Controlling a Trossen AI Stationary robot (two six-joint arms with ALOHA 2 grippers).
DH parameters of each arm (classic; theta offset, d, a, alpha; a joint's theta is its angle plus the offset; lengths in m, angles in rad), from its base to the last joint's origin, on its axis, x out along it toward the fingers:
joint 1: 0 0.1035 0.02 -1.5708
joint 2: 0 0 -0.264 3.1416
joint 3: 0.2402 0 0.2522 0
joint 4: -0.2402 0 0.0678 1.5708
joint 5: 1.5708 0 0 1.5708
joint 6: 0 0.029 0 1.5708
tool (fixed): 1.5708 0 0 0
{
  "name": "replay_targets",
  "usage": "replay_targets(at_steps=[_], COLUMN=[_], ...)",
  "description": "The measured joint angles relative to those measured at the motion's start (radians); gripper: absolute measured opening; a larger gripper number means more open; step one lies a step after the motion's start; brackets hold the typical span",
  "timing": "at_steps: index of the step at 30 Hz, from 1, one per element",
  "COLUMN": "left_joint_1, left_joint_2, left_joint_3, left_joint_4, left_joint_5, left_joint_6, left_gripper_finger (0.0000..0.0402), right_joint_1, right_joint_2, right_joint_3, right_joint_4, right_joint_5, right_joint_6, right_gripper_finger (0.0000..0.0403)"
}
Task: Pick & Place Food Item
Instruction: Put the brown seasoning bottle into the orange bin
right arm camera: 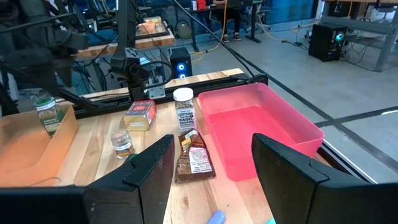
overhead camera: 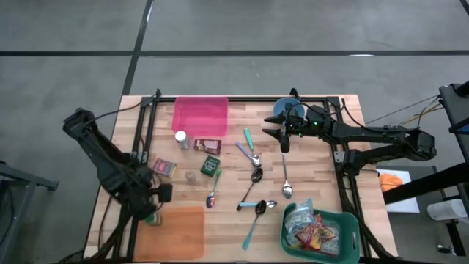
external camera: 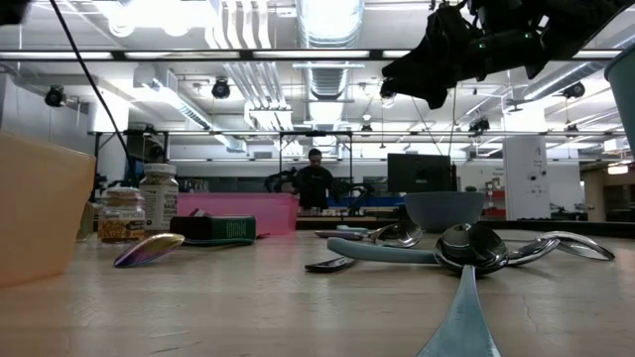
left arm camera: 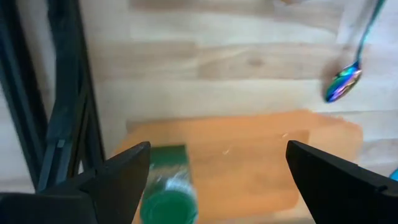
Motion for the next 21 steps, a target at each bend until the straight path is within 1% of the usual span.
replay_targets(at_steps=[9, 15, 18, 21], left_joint_1=[0.320, 0.536, 0.616, 0.668], left_joint_2=[-0.002, 0.046, 0.089, 0.137], left_joint_3=[0.000, 0.000, 0.000, 0.000], left_joint_4=[-0.033, -0.002, 0.024, 0.048], left_joint_5=[0.015, -0.011, -0.011, -0.009], left_joint_6=[0.452, 0.786, 0.937, 1.064], left_gripper_finger=[0.0377, 0.0377, 0.0377, 0.0377], right_joint_1=[0.000, 0.000, 0.000, 0.000], right_joint_2=[0.000, 0.000, 0.000, 0.000], right_joint_3=[0.000, 0.000, 0.000, 0.000], right_joint_4=[0.000, 0.000, 0.000, 0.000], right_joint_5=[0.000, 0.000, 0.000, 0.000], right_joint_6=[0.000, 0.000, 0.000, 0.000], right_gripper_finger=[0.0211, 0.0211, 0.0211, 0.0211])
